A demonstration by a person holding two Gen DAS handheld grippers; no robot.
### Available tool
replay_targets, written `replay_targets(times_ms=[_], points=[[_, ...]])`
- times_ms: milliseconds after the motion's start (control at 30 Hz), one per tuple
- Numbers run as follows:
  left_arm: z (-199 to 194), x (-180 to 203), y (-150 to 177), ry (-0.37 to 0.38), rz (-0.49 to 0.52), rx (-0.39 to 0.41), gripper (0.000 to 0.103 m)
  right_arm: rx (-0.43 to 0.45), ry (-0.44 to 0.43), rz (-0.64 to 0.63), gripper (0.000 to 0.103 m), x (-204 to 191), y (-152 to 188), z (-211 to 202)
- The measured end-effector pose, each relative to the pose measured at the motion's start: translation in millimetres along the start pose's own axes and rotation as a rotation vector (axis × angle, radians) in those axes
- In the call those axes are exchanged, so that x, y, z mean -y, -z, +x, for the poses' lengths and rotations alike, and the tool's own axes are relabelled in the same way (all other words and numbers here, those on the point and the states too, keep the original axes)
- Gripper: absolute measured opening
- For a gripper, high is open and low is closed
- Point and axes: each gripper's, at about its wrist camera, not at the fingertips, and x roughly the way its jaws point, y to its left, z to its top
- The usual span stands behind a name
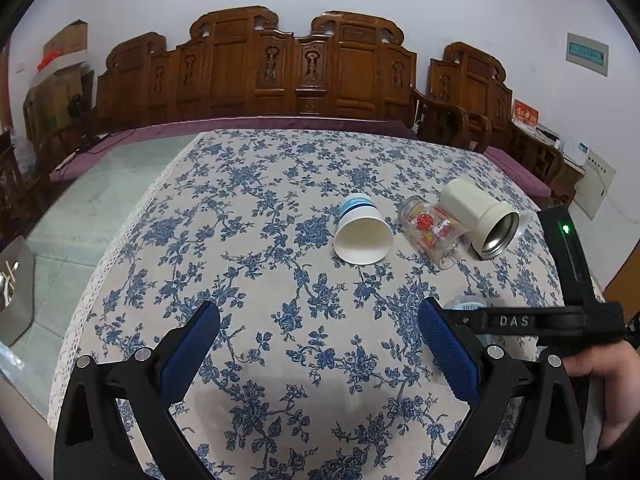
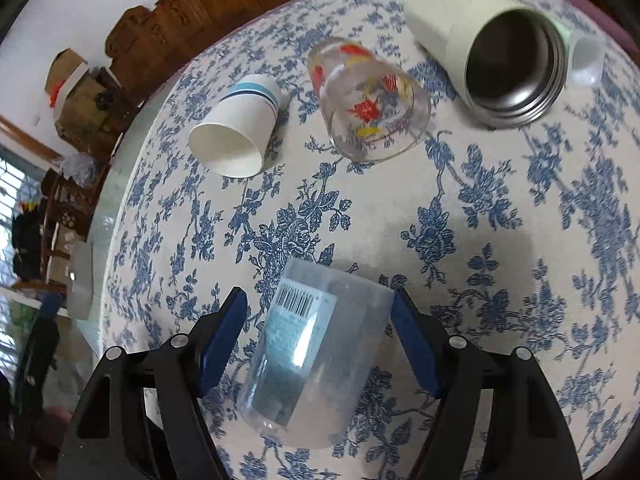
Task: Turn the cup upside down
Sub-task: 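Rotate the clear cup in the right gripper so its opening faces down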
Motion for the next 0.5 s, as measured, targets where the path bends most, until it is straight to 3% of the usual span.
replay_targets(times_ms=[167, 233, 300, 400, 500], points=[[-0.3, 0.1, -0.2, 0.002, -0.001, 0.001, 0.095, -0.023, -0.016, 0.041, 0.076, 7.3, -7.8, 3.8], [-0.6, -0.5, 0.0, 0.003, -0.002, 0.001, 0.095, -0.027, -0.021, 0.049, 0.061, 10.3, -10.6, 3.6], [-0.5, -0.2, -0.1, 0.001, -0.002, 0.001, 0.095, -0.028, -0.036, 0.046, 0.061, 11.4, -11.9, 2.6], [-0.7, 0.0, -0.1, 0.002, -0.003, 0.000, 0.095, 0.028, -0.037, -0.005, 0.060, 9.4, -13.3, -8.8], [-0.6, 0.3, 0.0, 0.003, -0.002, -0.001, 0.095, 0.140, -0.016, -0.120, 0.060, 2.8, -13.4, -28.5]])
